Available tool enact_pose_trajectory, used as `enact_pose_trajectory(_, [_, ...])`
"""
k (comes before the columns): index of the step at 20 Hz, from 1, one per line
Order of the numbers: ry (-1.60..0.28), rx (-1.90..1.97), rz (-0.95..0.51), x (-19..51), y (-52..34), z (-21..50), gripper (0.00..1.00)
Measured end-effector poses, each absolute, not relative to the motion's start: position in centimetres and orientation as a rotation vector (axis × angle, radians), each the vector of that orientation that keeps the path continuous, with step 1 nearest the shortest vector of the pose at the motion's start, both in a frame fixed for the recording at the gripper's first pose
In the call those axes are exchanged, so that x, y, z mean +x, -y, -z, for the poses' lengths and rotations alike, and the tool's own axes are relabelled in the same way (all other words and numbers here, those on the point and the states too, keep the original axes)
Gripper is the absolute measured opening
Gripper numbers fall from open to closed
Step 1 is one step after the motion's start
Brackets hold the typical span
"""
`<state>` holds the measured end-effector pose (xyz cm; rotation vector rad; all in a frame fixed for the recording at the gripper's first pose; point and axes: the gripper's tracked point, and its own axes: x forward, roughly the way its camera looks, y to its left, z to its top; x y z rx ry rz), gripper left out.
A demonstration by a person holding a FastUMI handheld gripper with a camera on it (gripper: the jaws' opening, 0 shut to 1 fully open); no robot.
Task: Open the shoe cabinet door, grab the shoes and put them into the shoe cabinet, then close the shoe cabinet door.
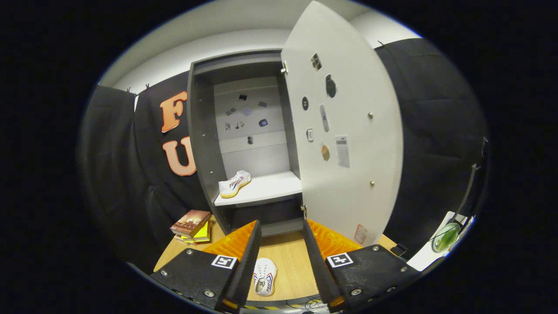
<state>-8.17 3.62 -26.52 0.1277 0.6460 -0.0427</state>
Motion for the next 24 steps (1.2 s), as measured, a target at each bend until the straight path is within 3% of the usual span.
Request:
enact_pose_trajectory(3, [-0.741,0.147,-0.025,-7.8,-6.8,31.0,0.72])
enact_pose_trajectory(7, [-0.9,0.161,-0.081,-9.1,-8.9,38.5,0.8])
enact_pose_trajectory(13, [-1.09,0.122,-0.134,-12.2,-11.0,48.8,0.82])
enact_pose_trajectory(24, [-1.243,0.109,-0.241,-16.3,-16.7,57.6,0.79])
